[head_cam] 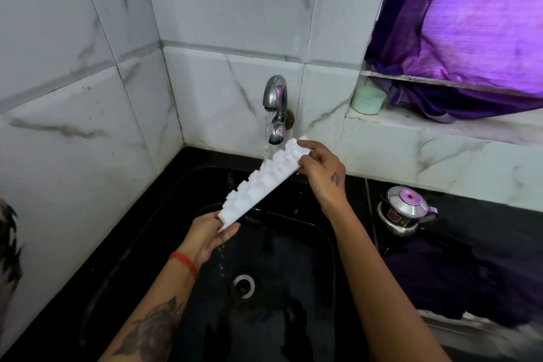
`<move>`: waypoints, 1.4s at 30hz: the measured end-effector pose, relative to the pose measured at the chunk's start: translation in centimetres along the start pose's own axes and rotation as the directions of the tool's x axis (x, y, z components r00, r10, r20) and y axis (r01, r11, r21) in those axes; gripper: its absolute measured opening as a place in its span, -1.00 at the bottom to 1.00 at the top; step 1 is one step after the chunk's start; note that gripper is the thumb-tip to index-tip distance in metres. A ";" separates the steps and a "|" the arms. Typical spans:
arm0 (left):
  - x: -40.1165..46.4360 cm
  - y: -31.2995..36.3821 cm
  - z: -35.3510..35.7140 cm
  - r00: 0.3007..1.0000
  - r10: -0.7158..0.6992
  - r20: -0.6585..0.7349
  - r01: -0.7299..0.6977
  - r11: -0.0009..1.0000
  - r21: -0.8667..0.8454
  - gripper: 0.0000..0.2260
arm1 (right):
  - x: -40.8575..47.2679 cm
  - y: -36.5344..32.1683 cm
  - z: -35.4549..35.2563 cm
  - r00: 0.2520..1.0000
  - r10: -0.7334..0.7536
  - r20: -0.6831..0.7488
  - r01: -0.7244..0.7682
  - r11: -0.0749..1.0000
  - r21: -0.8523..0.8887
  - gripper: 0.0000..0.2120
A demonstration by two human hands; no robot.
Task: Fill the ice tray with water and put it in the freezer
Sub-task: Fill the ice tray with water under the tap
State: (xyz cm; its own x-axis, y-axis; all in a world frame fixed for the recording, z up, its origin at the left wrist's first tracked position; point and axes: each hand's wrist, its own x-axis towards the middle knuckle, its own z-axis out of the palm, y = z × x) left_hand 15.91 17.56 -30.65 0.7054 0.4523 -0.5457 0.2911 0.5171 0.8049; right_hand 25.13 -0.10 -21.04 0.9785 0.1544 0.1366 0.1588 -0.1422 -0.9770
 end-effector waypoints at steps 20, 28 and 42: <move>-2.8 -0.5 -1.9 0.980 0.192 -0.050 -0.171 0.944 0.280 -0.67 | -1.2 7.3 -3.9 0.940 0.255 -0.226 -0.330 0.847 -0.417 -0.78; -3.5 -0.4 -1.9 0.982 0.163 0.095 -0.183 0.941 0.284 -0.81 | -1.7 8.1 -4.1 0.879 0.378 -0.292 -0.458 0.838 -0.296 -0.69; -1.6 0.5 1.1 0.968 0.190 0.164 -0.237 0.908 0.345 -0.83 | -1.1 9.0 -8.2 0.801 0.574 -0.170 -0.560 0.819 0.126 -0.77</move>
State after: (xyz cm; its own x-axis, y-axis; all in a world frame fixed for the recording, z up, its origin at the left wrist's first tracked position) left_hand 15.67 16.27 -29.17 0.8443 0.4170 -0.3367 0.3199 0.1121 0.9408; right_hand 26.61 -9.59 -28.60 0.8975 -0.1238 -0.4233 -0.4342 -0.0798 -0.8973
